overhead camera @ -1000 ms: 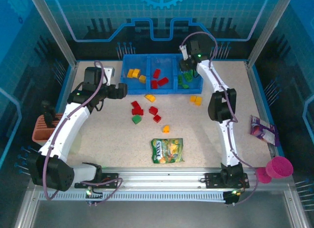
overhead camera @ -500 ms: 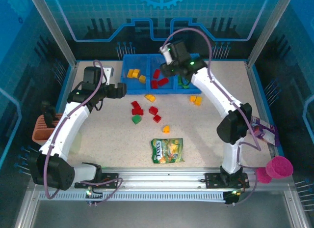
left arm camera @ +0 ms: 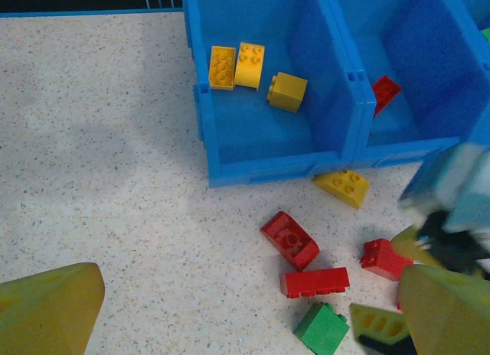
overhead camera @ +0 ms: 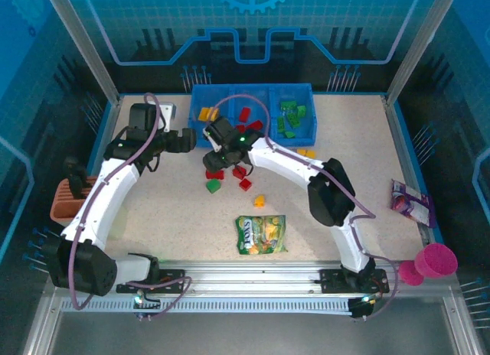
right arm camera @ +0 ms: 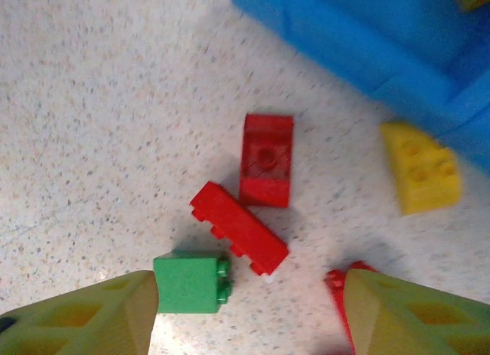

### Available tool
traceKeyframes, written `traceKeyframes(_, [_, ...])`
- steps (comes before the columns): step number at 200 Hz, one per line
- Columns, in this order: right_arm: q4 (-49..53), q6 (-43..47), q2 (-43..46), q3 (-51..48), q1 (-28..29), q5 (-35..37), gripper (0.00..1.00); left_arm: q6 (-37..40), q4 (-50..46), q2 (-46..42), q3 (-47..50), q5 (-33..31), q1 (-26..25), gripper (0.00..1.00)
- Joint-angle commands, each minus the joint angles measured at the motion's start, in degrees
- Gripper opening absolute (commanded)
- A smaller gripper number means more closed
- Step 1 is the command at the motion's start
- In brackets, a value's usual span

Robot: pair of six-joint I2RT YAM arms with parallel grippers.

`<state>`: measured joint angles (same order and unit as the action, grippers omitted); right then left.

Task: Sort the legos into containers by color
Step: Rotate the lego at the center of the table, then pick up the lego from the center of the table.

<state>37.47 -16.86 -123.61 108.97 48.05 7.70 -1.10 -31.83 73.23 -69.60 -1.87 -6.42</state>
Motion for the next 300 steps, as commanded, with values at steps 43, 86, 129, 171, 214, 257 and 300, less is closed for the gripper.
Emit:
traceKeyframes(43, [4.4, -3.3, -7.5, 5.6, 2.9, -5.8, 0.76, 0.0, -0.1, -1.9, -1.0, 0.1, 1.4, 0.99])
traceKeyframes(86, [5.8, -3.2, -9.4, 4.9, 4.4, -6.2, 0.82, -0.3, -0.1, -2.3, -1.0, 0.6, 1.6, 0.99])
traceKeyframes(129, [5.5, -4.0, -12.5, 4.6, 4.7, -6.4, 0.83, -0.4, -0.1, -2.7, -0.9, 0.6, 1.6, 0.99])
traceKeyframes(171, [5.5, -3.6, -14.6, 6.6, 4.8, -5.4, 0.74, -0.4, -0.1, -2.8, -1.0, 0.6, 1.7, 0.99])
traceKeyframes(214, [8.9, -2.6, -15.9, 7.7, 4.8, -4.6, 0.47, -0.3, -0.1, -2.8, -1.0, 0.4, 1.7, 0.99])
traceKeyframes(257, [9.6, -0.1, -12.8, 2.4, 4.9, -5.7, 0.63, -0.3, -0.1, -2.7, -0.9, 0.6, 1.7, 0.99])
traceKeyframes(300, [10.3, 0.8, -10.2, -1.0, 4.8, -4.0, 0.56, -0.4, -0.2, -2.7, -1.1, 0.8, 1.8, 0.99])
